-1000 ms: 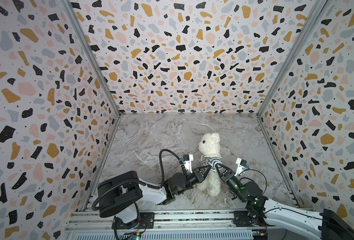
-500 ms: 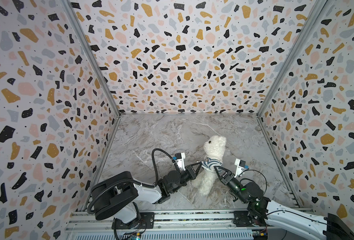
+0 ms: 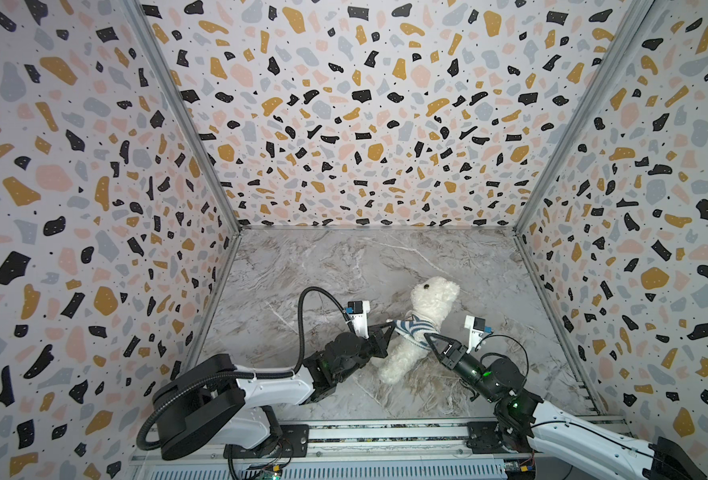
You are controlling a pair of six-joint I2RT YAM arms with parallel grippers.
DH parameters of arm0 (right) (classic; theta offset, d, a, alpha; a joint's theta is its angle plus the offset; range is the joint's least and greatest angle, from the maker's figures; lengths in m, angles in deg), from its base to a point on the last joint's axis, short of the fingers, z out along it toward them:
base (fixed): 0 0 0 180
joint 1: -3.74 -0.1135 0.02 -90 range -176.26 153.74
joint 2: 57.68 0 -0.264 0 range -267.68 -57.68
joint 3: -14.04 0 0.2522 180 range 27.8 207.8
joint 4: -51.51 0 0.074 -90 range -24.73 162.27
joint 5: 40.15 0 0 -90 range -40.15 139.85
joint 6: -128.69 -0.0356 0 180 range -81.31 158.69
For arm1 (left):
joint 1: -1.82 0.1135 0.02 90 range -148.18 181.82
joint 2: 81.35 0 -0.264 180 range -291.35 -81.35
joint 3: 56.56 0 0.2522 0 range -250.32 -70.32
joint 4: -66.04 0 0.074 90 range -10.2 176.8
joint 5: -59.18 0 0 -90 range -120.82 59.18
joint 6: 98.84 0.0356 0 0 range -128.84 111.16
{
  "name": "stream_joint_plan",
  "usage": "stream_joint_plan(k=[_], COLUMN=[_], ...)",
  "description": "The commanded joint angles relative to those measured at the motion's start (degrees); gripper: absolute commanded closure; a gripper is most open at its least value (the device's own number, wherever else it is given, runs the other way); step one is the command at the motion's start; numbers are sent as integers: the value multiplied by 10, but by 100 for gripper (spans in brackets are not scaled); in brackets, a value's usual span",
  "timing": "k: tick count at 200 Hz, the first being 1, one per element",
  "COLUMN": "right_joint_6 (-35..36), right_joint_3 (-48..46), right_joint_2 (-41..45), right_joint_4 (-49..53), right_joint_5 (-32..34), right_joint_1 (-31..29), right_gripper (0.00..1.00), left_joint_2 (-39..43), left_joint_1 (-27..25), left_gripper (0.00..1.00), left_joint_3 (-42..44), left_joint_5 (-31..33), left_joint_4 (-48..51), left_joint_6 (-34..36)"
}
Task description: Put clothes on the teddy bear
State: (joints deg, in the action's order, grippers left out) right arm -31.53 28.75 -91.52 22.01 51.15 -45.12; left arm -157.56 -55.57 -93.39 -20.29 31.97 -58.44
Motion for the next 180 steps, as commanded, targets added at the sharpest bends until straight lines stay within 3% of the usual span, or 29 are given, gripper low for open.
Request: stream_joint_plan(k=[1, 69, 125, 151, 180], right_joint_6=[12, 22, 50, 58, 120], right_joint_3=[43, 75, 101, 91, 95], right_joint_2=[12, -34, -99, -145, -174], right_joint_4=[-88, -120, -126, -155, -104], right_joint_5=[-25, -148, -253, -274, -281], right_joint_1=[12, 56, 67, 68, 76], right_gripper=[100, 100, 100, 100, 98], left_joint_2=[11, 35, 122, 136, 129], left_joint_1=[28, 36, 64, 65, 63], left_gripper=[100, 100, 100, 100, 100], left_joint_3=[12, 33, 54, 55, 73], left_joint_5=[92, 116, 133, 115, 69], left_joint_4=[87, 139, 198, 213, 191], left_joint_6=[59, 106, 131, 141, 143])
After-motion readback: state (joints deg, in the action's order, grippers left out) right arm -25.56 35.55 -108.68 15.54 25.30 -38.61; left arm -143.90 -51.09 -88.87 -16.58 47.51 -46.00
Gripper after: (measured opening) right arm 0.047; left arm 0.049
